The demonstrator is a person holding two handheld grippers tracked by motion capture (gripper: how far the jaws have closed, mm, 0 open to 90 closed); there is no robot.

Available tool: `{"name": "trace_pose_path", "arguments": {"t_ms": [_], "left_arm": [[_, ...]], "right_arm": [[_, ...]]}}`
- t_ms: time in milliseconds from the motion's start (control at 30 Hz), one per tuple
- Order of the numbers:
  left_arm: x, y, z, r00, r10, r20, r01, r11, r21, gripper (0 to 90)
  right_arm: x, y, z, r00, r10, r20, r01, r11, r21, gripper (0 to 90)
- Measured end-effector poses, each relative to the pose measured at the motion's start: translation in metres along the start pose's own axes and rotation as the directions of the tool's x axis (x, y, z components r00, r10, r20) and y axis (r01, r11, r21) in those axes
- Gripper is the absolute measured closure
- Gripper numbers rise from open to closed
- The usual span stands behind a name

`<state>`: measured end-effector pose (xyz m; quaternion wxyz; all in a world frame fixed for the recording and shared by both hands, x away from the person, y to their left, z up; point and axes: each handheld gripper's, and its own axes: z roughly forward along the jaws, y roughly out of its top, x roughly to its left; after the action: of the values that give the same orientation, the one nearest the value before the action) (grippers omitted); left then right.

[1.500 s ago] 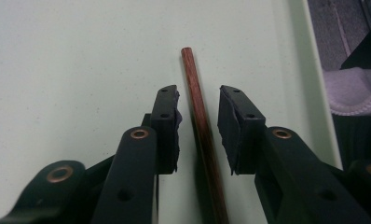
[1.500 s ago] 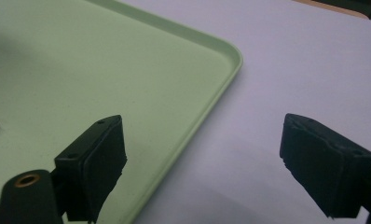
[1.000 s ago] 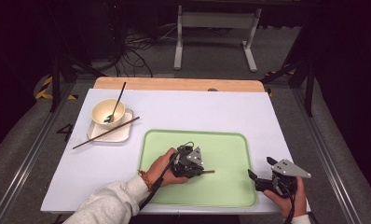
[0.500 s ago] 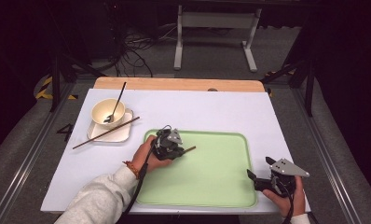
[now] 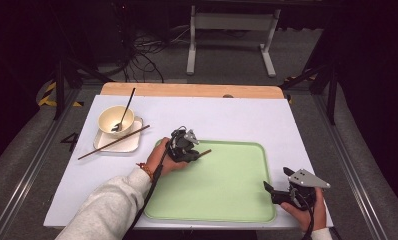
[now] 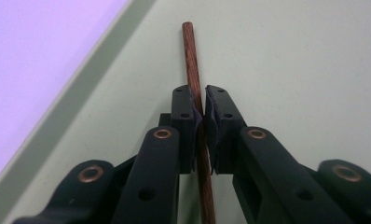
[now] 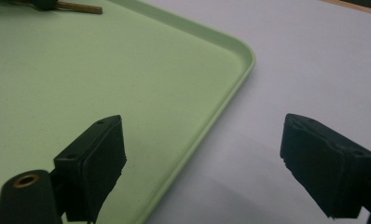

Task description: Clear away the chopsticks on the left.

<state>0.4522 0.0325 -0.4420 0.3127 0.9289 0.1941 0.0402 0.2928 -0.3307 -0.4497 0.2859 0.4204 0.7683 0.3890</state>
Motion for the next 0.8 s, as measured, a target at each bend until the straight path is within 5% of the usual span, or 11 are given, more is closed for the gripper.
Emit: {"name": "trace_pose_path", "arguments": {"t_ms": [67,133,300,533,600,800], "left_arm": [[0.001,-0.002,-0.006,1.0000,0.003,0.005,-0.003,0.9999,-0.012,67.7],[0.000,-0.008,-0.020,0.9994,0.019,0.028,-0.018,0.9985,-0.051,66.1],[-0.004,-0.039,-0.058,0.9982,0.056,-0.019,-0.057,0.9973,-0.046,57.7],[-0.013,-0.084,-0.064,0.9991,0.039,0.016,-0.039,0.9992,0.008,66.8],[-0.016,-0.088,-0.061,0.9991,0.042,-0.002,-0.042,0.9990,0.018,72.6],[-0.023,-0.091,-0.061,0.9990,-0.044,-0.008,0.044,0.9990,-0.007,85.5]], "right_arm": [[-0.001,-0.001,-0.001,1.0000,0.003,-0.001,-0.003,1.000,-0.004,14.3],[-0.003,-0.001,-0.002,1.0000,0.009,-0.002,-0.009,1.000,-0.008,14.3],[-0.003,-0.002,-0.002,0.9999,0.011,0.002,-0.011,1.000,-0.004,14.2],[-0.001,-0.001,-0.004,0.9998,0.014,0.015,-0.014,1.000,-0.005,14.5],[0.000,-0.001,-0.003,0.9999,0.008,0.012,-0.008,1.000,-0.001,14.4],[0.001,0.000,-0.002,1.0000,0.003,0.006,-0.003,1.000,-0.003,14.3]]}}
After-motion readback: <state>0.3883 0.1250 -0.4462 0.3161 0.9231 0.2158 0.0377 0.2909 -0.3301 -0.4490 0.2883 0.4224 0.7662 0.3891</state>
